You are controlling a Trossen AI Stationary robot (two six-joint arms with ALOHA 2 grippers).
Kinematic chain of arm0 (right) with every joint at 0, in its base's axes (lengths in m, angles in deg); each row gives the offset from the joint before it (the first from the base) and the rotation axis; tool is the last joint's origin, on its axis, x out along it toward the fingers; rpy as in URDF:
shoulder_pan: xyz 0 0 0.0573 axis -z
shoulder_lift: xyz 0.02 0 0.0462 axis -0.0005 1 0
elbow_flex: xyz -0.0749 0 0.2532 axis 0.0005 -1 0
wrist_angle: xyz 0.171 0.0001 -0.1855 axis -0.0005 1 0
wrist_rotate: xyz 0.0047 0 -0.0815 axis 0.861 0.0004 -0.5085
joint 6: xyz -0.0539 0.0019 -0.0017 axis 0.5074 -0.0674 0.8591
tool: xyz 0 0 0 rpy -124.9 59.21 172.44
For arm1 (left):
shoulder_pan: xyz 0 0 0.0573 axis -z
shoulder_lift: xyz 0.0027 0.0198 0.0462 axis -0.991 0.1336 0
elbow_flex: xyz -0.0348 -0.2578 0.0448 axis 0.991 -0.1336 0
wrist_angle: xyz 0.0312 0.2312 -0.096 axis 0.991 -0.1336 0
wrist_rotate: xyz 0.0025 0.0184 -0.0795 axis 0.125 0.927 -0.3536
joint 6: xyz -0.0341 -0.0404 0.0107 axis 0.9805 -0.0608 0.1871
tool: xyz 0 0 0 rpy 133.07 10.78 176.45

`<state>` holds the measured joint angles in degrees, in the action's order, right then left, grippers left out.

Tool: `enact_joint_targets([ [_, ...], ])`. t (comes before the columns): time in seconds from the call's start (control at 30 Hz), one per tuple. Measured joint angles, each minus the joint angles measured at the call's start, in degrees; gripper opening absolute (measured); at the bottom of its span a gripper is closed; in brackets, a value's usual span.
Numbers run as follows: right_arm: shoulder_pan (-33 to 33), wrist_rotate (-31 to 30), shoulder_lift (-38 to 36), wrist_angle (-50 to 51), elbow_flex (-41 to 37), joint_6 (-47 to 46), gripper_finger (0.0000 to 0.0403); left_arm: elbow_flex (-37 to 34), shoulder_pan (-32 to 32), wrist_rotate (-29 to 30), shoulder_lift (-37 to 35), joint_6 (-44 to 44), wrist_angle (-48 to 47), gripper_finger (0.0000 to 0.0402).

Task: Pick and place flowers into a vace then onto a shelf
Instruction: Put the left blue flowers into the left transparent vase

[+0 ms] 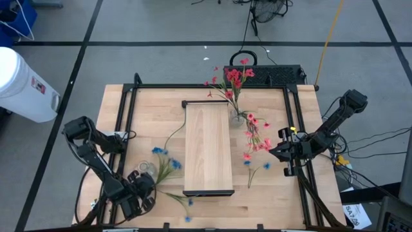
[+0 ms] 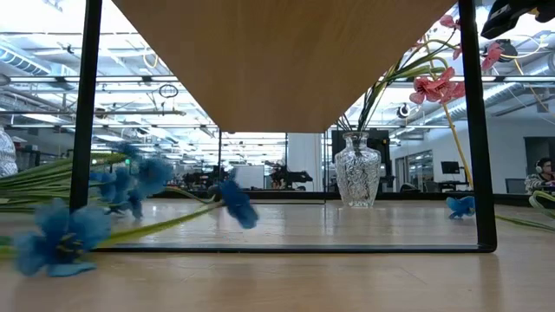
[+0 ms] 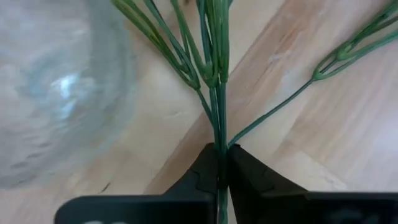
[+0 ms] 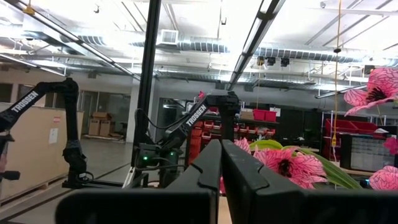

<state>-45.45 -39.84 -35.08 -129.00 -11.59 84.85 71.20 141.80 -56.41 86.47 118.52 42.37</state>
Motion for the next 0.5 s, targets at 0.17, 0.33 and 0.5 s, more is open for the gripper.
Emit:
enact_joint_targets([
  [0.17, 0.0, 0.0, 0.0, 0.0, 0.0, 0.0, 0.0008, 2.6, 1.4, 3.5, 0.6, -0.5, 1.3, 0.0016],
  [0.33, 0.0, 0.0, 0.0, 0.0, 0.0, 0.0, 0.0008, 8.0, 3.6, 7.8, 0.5, -0.4, -1.5, 0.0016],
  [0.5, 0.0, 0.0, 0.0, 0.0, 0.0, 0.0, 0.0008, 13.8, 5.7, 13.6, 0.4, 1.7, -11.7, 0.0016],
])
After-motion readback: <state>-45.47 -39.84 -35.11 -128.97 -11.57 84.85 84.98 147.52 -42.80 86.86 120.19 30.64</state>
